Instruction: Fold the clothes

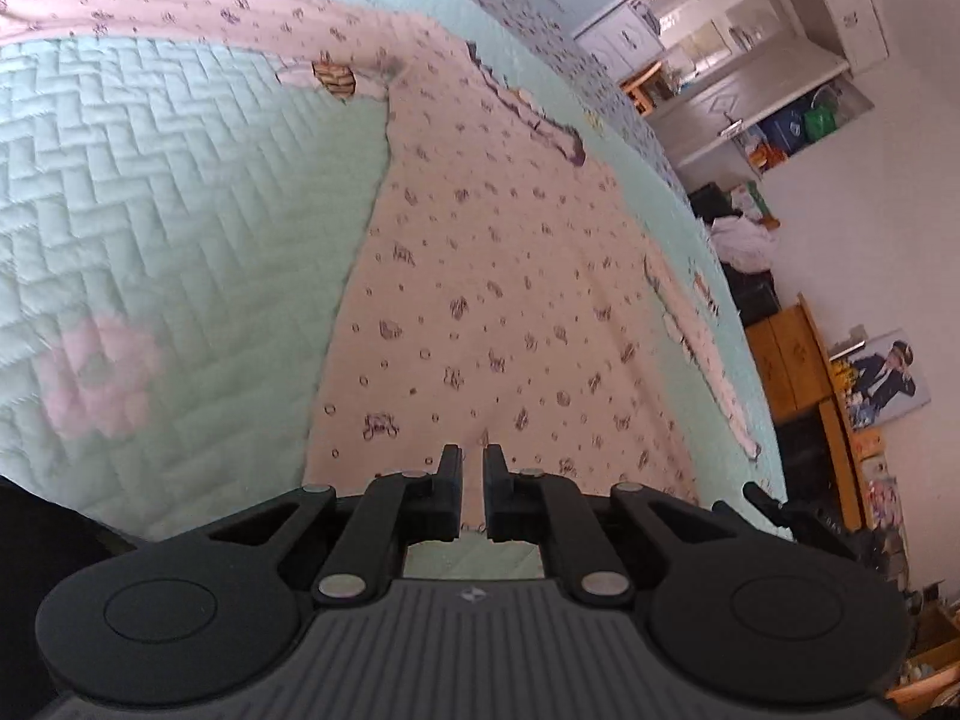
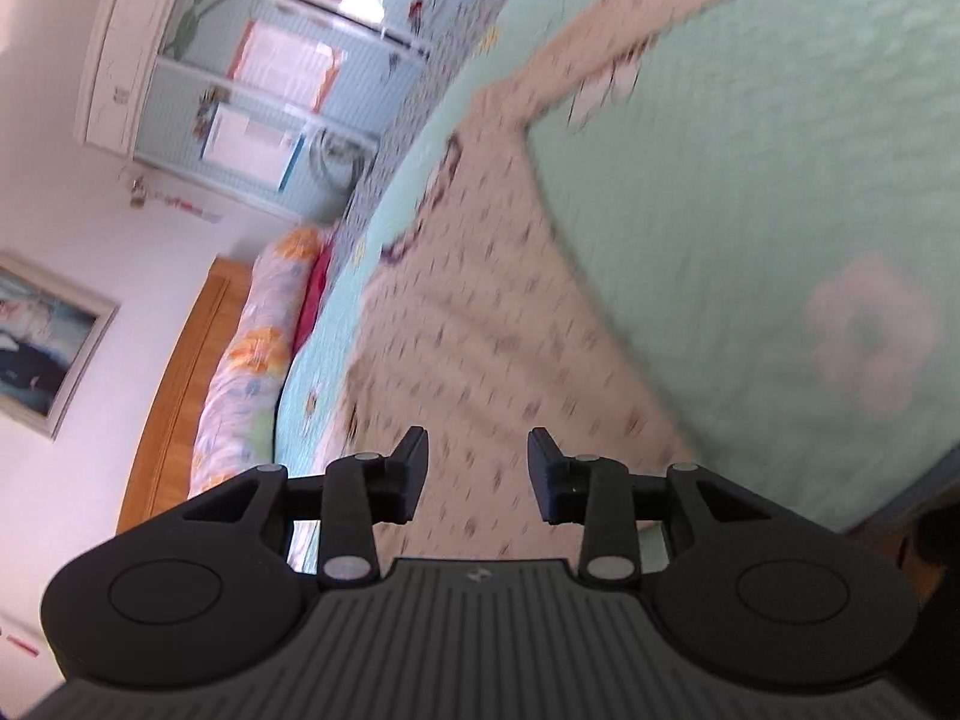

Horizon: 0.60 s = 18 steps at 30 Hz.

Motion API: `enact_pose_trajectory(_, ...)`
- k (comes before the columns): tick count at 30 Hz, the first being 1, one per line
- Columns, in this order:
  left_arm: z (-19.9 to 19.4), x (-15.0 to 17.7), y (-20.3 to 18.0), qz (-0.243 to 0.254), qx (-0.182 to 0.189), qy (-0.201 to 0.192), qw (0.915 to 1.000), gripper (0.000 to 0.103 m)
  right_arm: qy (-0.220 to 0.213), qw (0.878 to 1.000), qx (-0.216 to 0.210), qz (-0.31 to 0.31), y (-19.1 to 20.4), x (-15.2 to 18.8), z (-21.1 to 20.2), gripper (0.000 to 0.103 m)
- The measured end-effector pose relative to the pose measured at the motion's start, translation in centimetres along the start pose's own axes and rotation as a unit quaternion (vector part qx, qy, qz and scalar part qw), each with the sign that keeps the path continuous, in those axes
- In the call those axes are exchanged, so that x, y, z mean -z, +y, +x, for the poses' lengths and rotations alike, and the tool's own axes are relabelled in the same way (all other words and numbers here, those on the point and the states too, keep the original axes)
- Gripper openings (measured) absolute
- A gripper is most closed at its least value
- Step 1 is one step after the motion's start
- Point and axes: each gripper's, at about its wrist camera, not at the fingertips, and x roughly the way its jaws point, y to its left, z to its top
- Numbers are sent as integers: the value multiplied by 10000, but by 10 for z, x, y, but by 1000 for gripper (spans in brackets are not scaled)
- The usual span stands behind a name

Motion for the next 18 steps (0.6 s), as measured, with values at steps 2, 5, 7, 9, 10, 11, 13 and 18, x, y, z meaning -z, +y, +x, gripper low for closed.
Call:
enact_pose_trajectory(2, -3, 3, 5, -89, -22, 0, 10000, 6, 124, 9999, -98, -53, 4, 3, 6, 37)
enact_pose_trajectory(5, -7, 8, 13, -223, -54, 1, 9997, 6, 311, 9991, -244, -134, 11, 7, 15, 38)
enact_pose_trajectory(7, -9, 11, 18, -312, -76, 1, 9995, 8, 259, 9994, -236, 9, 1, 3, 3, 43)
enact_pose_trajectory(9, -12, 15, 23, -401, -98, 1, 9991, 9, 310, 9986, -374, 211, -7, 4, -4, 49)
enact_pose_trajectory(10, -11, 16, 25, -446, -86, 26, 9990, 9, 412, 9978, -431, 286, -9, 8, -2, 51)
enact_pose_trajectory(11, -8, 20, 25, -503, -50, 90, 9987, 9, 532, 9968, -483, 354, -10, 13, 2, 55)
enact_pose_trajectory(13, 1, 29, 24, -626, 54, 252, 9977, 9, 772, 9941, -586, 489, -12, 23, 9, 57)
enact_pose_trajectory(18, 29, 44, 22, -905, 233, 470, 9945, 9, 743, 9930, -552, 733, -21, 28, 13, 58)
